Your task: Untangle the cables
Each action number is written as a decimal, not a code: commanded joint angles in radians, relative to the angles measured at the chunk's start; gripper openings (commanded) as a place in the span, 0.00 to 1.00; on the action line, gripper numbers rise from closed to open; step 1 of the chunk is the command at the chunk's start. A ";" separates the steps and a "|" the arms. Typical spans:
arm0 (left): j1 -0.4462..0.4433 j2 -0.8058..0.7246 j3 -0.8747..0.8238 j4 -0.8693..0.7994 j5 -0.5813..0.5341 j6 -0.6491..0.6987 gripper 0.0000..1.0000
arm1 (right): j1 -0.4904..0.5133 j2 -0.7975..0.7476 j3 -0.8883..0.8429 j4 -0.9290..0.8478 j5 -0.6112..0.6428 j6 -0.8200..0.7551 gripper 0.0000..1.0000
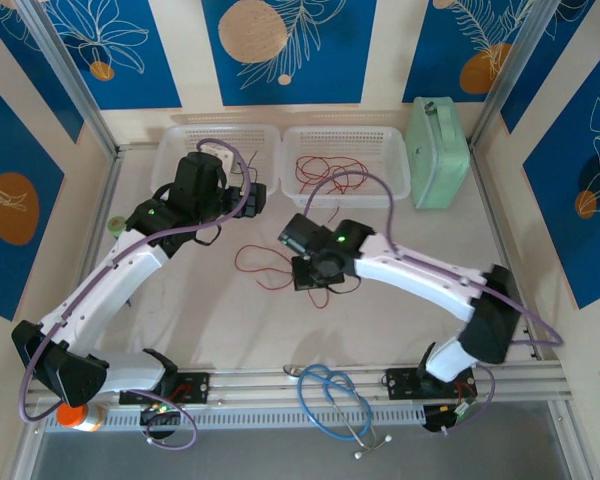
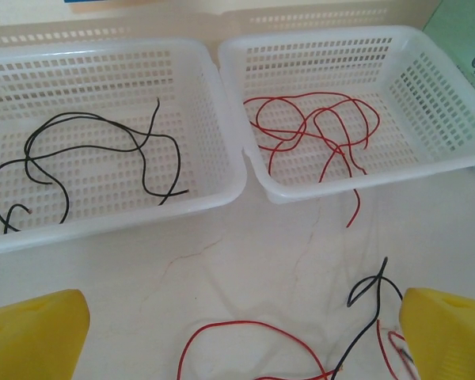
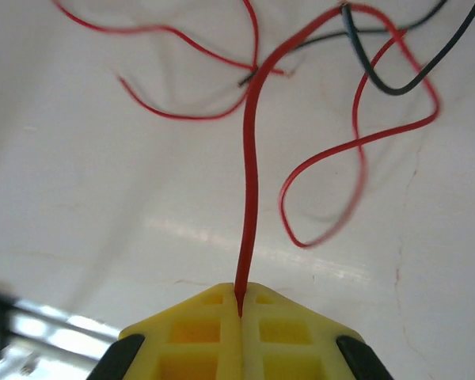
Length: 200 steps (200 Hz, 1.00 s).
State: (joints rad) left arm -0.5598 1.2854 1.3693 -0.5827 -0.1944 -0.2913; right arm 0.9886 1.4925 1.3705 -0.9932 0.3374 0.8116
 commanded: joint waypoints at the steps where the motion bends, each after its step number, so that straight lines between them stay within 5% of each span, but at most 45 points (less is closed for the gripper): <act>1: 0.010 -0.026 -0.004 0.027 0.035 -0.019 1.00 | -0.010 -0.109 0.049 -0.070 -0.001 -0.052 0.00; 52: 0.009 -0.036 -0.027 0.041 0.064 -0.007 0.98 | -0.100 -0.262 0.216 -0.081 -0.155 -0.148 0.00; 111: 0.003 -0.102 -0.165 0.165 0.276 0.004 0.92 | -0.238 -0.258 0.434 -0.113 -0.335 -0.235 0.00; 157: -0.005 -0.119 -0.358 0.521 0.629 -0.061 0.91 | -0.288 -0.248 0.479 -0.122 -0.403 -0.262 0.00; 200: -0.005 -0.025 -0.377 0.732 0.746 -0.176 0.90 | -0.306 -0.247 0.464 -0.101 -0.488 -0.281 0.00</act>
State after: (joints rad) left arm -0.5610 1.2106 0.9752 -0.0555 0.4118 -0.3851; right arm 0.6884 1.2419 1.8290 -1.0950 -0.0605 0.5640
